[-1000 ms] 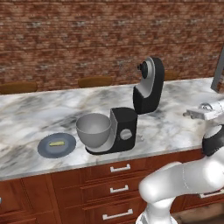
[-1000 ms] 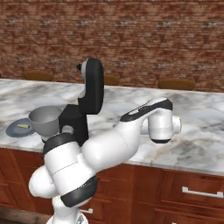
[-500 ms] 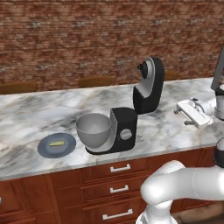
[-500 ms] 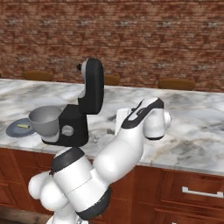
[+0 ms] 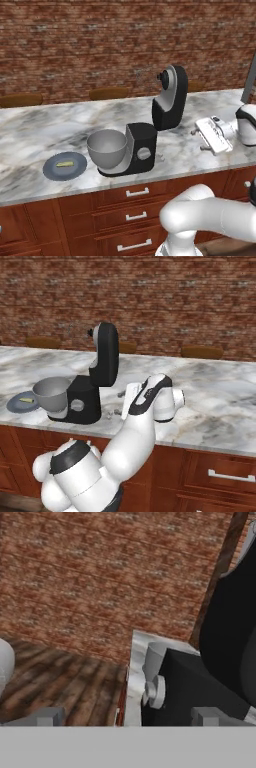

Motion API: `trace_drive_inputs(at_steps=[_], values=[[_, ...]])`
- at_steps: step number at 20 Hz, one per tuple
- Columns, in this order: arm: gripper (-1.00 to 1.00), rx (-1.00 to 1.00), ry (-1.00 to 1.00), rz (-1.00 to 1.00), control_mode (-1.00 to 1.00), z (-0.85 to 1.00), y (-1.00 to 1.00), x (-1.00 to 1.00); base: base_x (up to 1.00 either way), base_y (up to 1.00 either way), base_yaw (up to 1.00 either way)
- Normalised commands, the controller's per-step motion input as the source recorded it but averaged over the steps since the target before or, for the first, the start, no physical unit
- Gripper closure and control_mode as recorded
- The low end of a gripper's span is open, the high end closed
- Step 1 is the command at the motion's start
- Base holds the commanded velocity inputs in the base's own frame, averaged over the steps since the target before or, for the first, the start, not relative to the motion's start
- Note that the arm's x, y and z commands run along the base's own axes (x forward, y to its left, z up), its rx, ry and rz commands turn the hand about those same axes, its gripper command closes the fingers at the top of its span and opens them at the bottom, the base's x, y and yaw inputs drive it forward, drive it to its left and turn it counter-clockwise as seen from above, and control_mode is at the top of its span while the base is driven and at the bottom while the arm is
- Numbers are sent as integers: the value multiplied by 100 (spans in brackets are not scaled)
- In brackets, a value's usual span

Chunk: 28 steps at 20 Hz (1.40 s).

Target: Add butter and sugar cubes to the stand mixer bowl and then turn on the stand mixer to begin making frosting.

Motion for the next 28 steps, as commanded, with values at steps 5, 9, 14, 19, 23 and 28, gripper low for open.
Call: trace_drive_inputs(at_steps=[5,9,14,19,23,28], values=[[-100,0,0,-1,-100,-27,0,19,0,0,0],[-100,0,0,0,-100,-33,3,9,0,0,0],[-100,0,0,0,-100,-37,10,3,0,0,0],[-100,0,0,0,-100,-20,20,4,0,0,0],[-100,0,1,0,-100,0,22,0,0,0,0],[-100,0,7,0,-100,-2,23,8,0,0,0]])
